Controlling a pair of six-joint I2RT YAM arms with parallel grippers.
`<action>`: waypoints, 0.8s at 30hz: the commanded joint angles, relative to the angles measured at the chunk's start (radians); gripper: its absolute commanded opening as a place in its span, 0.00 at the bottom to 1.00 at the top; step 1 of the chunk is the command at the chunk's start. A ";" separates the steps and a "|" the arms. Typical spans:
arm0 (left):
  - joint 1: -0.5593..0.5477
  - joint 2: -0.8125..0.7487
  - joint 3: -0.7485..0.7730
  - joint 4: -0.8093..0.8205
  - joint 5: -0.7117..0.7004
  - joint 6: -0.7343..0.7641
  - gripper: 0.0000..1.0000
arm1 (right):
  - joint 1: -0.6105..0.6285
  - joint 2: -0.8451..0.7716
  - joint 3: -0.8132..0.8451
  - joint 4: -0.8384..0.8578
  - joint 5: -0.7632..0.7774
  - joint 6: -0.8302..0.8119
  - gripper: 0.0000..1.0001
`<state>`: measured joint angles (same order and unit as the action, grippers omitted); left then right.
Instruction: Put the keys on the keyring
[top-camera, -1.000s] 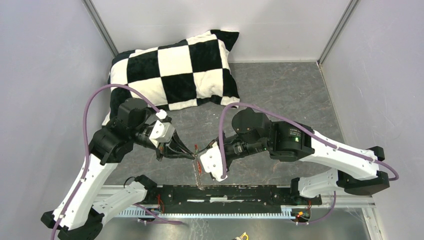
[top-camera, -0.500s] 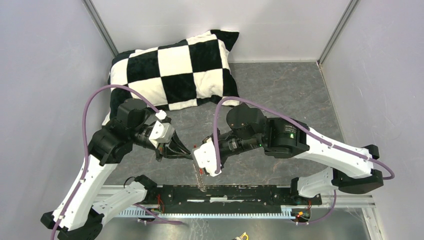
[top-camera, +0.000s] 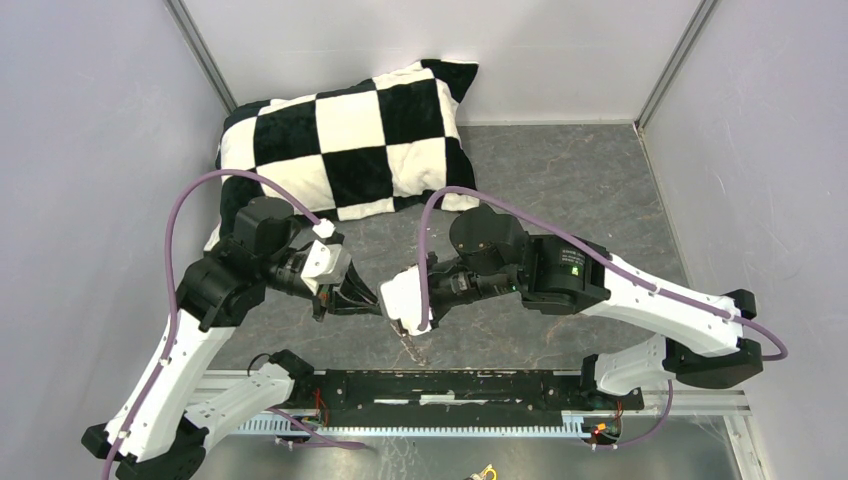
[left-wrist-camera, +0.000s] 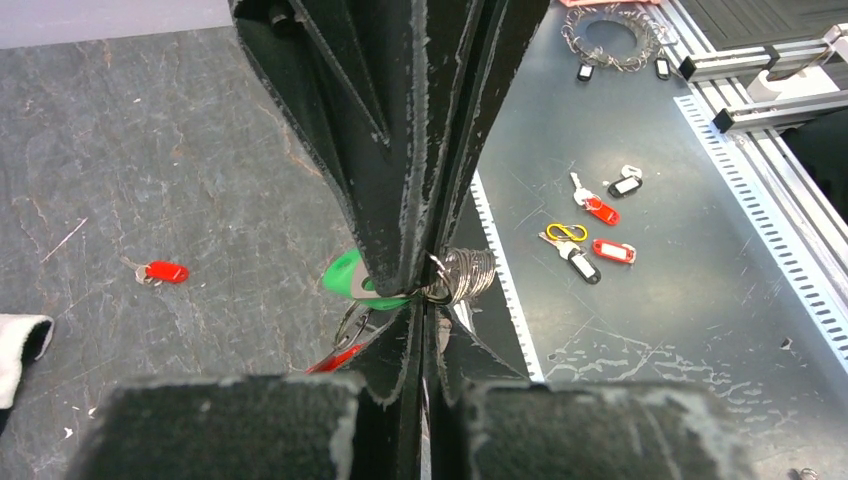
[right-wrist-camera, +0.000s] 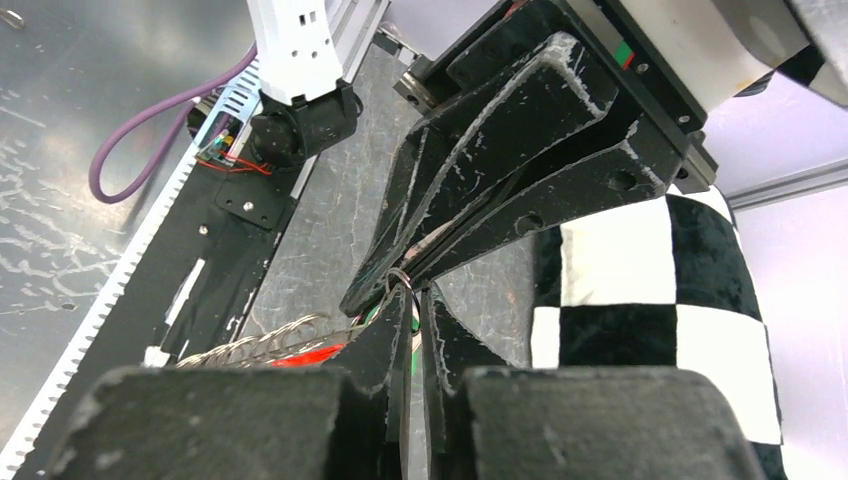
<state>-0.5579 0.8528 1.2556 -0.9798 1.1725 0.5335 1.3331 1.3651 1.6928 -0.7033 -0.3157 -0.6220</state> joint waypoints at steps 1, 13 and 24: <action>-0.002 0.000 0.035 0.061 0.020 0.031 0.02 | -0.003 0.023 -0.018 0.105 0.020 0.046 0.12; -0.002 -0.042 -0.011 0.195 0.007 -0.066 0.02 | -0.010 -0.007 -0.028 0.113 0.020 0.088 0.30; -0.001 -0.053 -0.016 0.194 0.013 -0.043 0.02 | -0.051 0.035 0.077 0.024 -0.018 0.073 0.40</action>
<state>-0.5579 0.8108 1.2366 -0.8734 1.1538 0.5034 1.3006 1.3781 1.7161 -0.6453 -0.2974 -0.5541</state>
